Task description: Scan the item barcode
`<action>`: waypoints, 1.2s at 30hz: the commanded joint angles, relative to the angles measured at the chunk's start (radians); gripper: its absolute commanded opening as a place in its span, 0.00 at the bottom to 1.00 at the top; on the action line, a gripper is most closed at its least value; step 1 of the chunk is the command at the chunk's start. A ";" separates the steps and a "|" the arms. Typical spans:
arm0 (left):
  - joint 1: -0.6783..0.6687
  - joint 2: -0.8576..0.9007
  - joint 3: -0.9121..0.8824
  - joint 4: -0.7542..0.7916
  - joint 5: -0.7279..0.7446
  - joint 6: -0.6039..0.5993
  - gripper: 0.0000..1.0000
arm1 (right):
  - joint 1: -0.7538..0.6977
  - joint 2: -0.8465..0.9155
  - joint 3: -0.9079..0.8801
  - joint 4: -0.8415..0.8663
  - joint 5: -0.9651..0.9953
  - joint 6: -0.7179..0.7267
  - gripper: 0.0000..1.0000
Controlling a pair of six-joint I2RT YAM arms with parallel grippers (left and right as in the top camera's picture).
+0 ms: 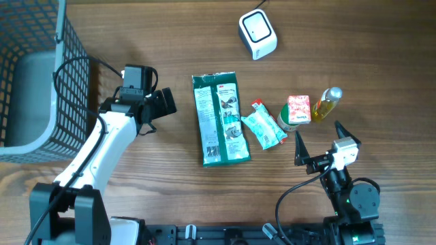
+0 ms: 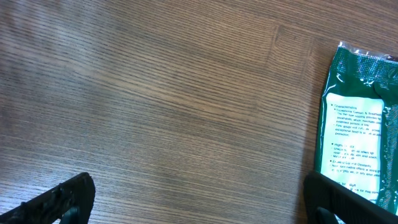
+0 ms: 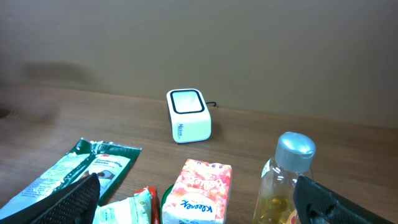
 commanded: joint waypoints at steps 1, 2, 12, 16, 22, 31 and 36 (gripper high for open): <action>0.005 -0.002 0.009 0.000 -0.013 0.004 1.00 | -0.006 -0.012 -0.001 0.002 0.002 -0.019 1.00; 0.005 -0.010 0.009 0.000 -0.013 0.004 1.00 | -0.006 -0.012 -0.001 0.002 0.003 -0.019 1.00; 0.005 -0.451 0.009 0.000 -0.013 0.004 1.00 | -0.006 -0.012 -0.001 0.002 0.002 -0.019 1.00; 0.005 -0.648 0.009 0.000 -0.013 0.004 1.00 | -0.006 -0.012 -0.001 0.002 0.002 -0.019 1.00; 0.003 -0.811 0.008 -0.001 -0.013 0.004 1.00 | -0.006 -0.012 -0.001 0.002 0.002 -0.019 1.00; -0.002 -0.951 0.005 -0.255 -0.013 0.004 1.00 | -0.006 -0.012 -0.001 0.002 0.003 -0.019 1.00; -0.002 -0.986 -0.008 -0.420 -0.013 0.004 1.00 | -0.006 -0.012 -0.001 0.002 0.002 -0.019 1.00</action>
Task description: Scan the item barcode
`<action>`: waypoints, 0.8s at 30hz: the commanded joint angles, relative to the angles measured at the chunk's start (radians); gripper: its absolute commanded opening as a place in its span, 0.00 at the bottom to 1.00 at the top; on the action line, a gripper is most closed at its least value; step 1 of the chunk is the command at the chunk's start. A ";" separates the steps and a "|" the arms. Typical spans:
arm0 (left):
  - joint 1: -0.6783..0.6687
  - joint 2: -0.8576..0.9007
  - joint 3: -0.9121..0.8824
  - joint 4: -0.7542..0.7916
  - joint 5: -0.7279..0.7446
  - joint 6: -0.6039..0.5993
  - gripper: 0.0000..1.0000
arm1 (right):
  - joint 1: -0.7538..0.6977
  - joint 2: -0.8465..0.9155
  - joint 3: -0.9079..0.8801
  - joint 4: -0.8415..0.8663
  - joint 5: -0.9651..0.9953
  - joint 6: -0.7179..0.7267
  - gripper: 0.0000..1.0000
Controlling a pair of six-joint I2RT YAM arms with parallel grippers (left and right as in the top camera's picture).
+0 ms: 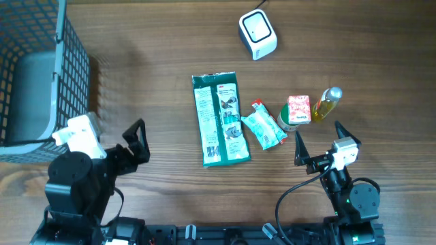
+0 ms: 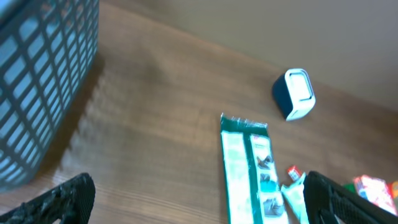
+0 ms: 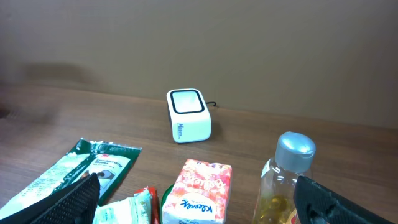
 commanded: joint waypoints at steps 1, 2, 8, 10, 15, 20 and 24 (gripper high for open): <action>-0.002 -0.024 -0.016 -0.074 -0.013 0.004 1.00 | -0.006 -0.012 -0.001 0.003 0.002 -0.019 1.00; -0.002 -0.029 -0.032 -0.092 -0.013 0.004 1.00 | -0.006 -0.012 -0.001 0.003 0.002 -0.019 0.99; -0.002 -0.045 -0.148 -0.097 -0.013 0.004 1.00 | -0.006 -0.012 -0.001 0.003 0.002 -0.019 1.00; -0.002 -0.052 -0.167 -0.097 -0.013 0.004 1.00 | -0.006 -0.012 -0.001 0.003 0.003 -0.019 1.00; -0.002 -0.110 -0.214 -0.097 -0.013 0.004 1.00 | -0.006 -0.012 -0.001 0.003 0.002 -0.019 1.00; -0.002 -0.223 -0.279 -0.097 -0.013 0.004 1.00 | -0.006 -0.012 -0.001 0.003 0.002 -0.019 1.00; 0.002 -0.325 -0.295 -0.008 0.014 0.004 1.00 | -0.006 -0.012 -0.001 0.003 0.002 -0.019 1.00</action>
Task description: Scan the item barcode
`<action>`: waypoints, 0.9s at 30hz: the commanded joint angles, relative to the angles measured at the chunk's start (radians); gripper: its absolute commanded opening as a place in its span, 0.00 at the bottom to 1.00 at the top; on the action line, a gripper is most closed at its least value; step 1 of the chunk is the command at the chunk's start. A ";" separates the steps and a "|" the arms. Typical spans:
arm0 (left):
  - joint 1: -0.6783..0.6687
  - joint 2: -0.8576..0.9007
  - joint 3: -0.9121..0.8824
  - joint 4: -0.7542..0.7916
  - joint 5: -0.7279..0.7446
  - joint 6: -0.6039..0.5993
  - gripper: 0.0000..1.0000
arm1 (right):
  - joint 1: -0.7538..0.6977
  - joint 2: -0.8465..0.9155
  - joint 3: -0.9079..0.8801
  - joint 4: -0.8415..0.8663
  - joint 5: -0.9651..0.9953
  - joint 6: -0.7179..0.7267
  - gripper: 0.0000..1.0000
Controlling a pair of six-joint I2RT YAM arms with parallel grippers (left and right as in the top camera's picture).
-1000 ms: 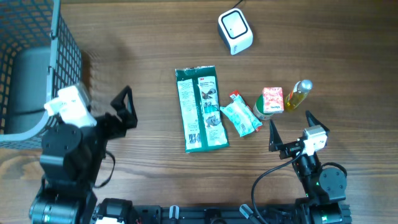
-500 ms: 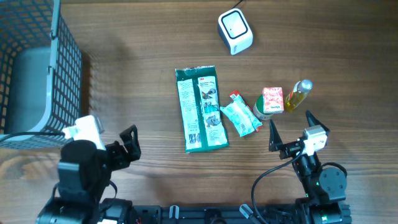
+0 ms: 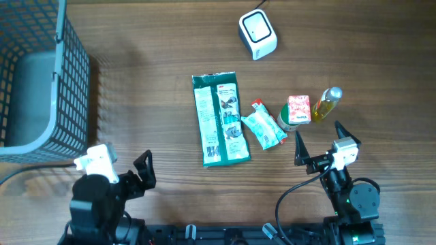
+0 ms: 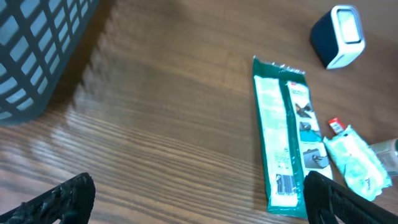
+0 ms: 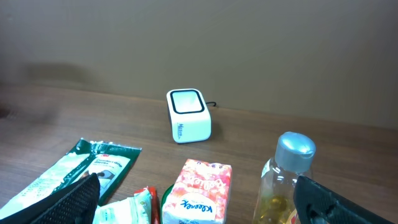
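The white barcode scanner (image 3: 257, 34) stands at the back of the table, its window up; it also shows in the right wrist view (image 5: 188, 116). A long green packet (image 3: 221, 119) lies mid-table with a barcode at its near end (image 4: 285, 184). To its right lie a small wipes packet (image 3: 264, 128), a pink tissue pack (image 5: 206, 190) and an oil bottle (image 5: 287, 180). My left gripper (image 4: 199, 208) is open and empty at the front left, far from the items. My right gripper (image 5: 199, 208) is open and empty just in front of the tissue pack and bottle.
A grey wire basket (image 3: 41, 75) fills the back left corner, and its wall shows in the left wrist view (image 4: 37, 50). A green round lid (image 3: 290, 119) sits under the tissue pack. The scanner's cable runs off the back edge.
My left arm has drawn further back toward the table's front edge, and its camera now looks down the table at the green packet. The right arm and all items have not moved.
At first my left arm was stretched out with its open gripper low over the table just left of the green packet. Then it was pulled back to the front left, and now it sits still closer to the front edge. It took nothing. The right arm stayed still.
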 commanded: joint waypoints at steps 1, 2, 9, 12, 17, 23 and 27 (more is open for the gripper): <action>0.003 -0.101 -0.021 0.124 0.016 0.005 1.00 | -0.006 -0.012 -0.001 0.003 0.003 -0.019 1.00; 0.005 -0.129 -0.027 0.192 0.016 0.005 1.00 | -0.006 -0.012 -0.001 0.003 0.002 -0.019 1.00; 0.035 -0.277 -0.166 0.711 0.136 0.005 1.00 | -0.006 -0.012 -0.001 0.003 0.002 -0.019 1.00; 0.043 -0.301 -0.274 0.942 0.210 0.005 1.00 | -0.006 -0.012 -0.001 0.003 0.003 -0.019 1.00; 0.048 -0.301 -0.456 1.220 0.230 0.005 1.00 | -0.006 -0.012 -0.001 0.003 0.003 -0.019 1.00; 0.053 -0.301 -0.603 1.268 0.199 0.005 1.00 | -0.006 -0.012 -0.001 0.003 0.002 -0.019 1.00; 0.053 -0.301 -0.663 1.268 0.161 0.005 1.00 | -0.006 -0.012 -0.001 0.003 0.003 -0.019 1.00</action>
